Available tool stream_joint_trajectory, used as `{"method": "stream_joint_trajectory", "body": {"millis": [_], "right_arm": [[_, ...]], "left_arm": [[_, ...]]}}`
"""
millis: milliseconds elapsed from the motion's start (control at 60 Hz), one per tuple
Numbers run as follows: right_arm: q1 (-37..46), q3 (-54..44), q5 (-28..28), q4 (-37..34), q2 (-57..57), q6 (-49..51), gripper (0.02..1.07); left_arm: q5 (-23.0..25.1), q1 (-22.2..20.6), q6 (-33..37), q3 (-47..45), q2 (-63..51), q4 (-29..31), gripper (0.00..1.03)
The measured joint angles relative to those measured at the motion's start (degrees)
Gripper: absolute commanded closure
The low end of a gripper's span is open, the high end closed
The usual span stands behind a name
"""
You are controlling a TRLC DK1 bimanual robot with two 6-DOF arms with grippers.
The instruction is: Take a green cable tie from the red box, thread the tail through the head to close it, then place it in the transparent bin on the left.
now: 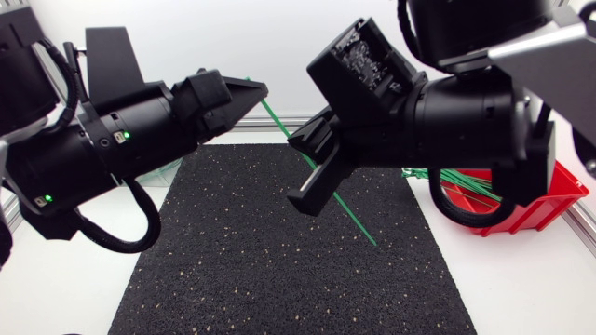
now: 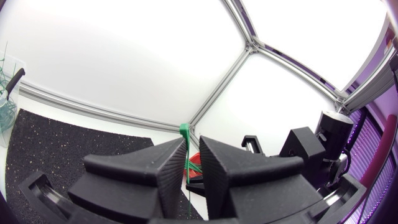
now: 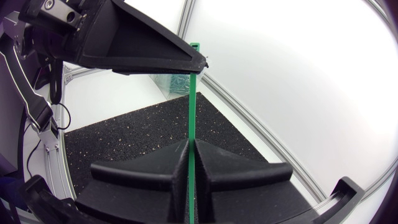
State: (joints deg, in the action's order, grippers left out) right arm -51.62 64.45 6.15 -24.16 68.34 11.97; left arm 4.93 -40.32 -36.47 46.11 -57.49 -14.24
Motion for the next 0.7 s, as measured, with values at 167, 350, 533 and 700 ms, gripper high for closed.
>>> {"method": "stream_joint_trajectory", "body": {"millis": [167,350,533,700], "right_arm": [[0.0,0.02,0.0,0.11,0.0,0.0,1.01],[0.0,0.02,-0.46,0.11,0.0,0.0,1.01],[0.0,0.02,-1.51,0.07,0.0,0.0,1.01],[0.07,0.02,-1.95,-0.52,-0.22,0.26,0.76]], "left_arm": [[-0.59,-0.13,0.0,0.0,-0.22,-0.26,0.95],[-0.81,-0.26,0.0,0.0,-0.81,-0.83,0.99],[-0.96,-0.26,0.02,0.0,-1.7,-1.99,0.99],[1.36,0.85,0.96,-0.24,-1.81,-2.03,0.99]]}}
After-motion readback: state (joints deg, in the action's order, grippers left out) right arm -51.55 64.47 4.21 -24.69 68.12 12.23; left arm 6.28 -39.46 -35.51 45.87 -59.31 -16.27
